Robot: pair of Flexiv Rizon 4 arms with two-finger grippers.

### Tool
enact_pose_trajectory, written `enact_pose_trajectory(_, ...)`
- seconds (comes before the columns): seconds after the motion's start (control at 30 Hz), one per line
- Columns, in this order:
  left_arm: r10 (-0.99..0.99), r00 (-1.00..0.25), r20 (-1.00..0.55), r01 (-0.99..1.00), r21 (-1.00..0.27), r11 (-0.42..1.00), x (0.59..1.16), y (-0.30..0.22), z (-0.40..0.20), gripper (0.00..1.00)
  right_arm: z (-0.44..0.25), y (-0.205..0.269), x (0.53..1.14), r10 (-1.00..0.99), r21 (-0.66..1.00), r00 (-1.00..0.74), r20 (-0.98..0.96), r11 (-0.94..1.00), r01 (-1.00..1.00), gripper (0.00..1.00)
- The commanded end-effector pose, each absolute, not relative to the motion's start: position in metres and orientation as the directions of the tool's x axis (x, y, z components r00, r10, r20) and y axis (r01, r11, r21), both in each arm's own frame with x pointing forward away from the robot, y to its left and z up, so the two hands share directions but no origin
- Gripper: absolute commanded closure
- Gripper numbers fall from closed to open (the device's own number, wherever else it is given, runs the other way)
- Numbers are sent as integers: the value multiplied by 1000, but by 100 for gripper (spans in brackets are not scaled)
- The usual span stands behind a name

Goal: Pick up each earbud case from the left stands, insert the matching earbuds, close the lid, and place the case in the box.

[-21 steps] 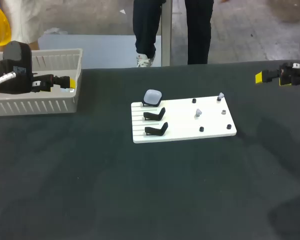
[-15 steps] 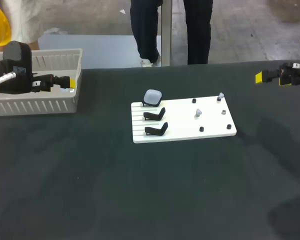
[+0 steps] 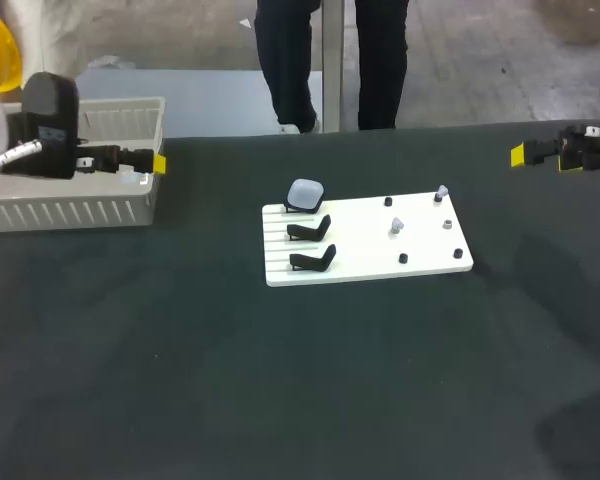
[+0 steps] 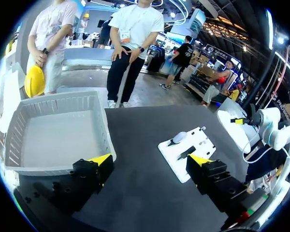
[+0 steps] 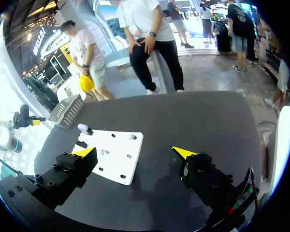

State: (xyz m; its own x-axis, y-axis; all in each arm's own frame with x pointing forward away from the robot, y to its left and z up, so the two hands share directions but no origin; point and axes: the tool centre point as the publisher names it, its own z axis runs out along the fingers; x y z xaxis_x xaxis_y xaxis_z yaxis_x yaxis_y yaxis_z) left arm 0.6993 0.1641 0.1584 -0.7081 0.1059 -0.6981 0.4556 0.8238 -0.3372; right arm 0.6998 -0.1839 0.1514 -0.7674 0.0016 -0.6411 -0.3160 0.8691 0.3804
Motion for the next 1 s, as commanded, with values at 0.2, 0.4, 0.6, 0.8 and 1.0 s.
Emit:
enact_pose_trajectory(0.2, 350, 76, -934, 991, 111, 79, 705, 151, 151, 0, 151, -184, 700, 1, 381, -767, -642, 868, -318, 0)
enact_pose_trajectory(0.4, 350, 76, -934, 991, 111, 79, 705, 151, 151, 0, 151, -184, 700, 1, 381, -767, -642, 868, -318, 0)
enact_pose_trajectory(0.6, 350, 76, -934, 991, 111, 79, 705, 151, 151, 0, 151, -184, 700, 1, 381, -767, -642, 868, -318, 0)
enact_pose_trajectory(0.8, 354, 61, -933, 994, 87, 59, 698, 138, 144, 0, 151, -184, 700, 1, 381, -767, -642, 868, -318, 0)
enact_pose_trajectory(1.0, 401, -10, -916, 990, 48, 133, 700, 107, 133, 0, 151, -184, 700, 1, 381, -767, -642, 868, -318, 0)
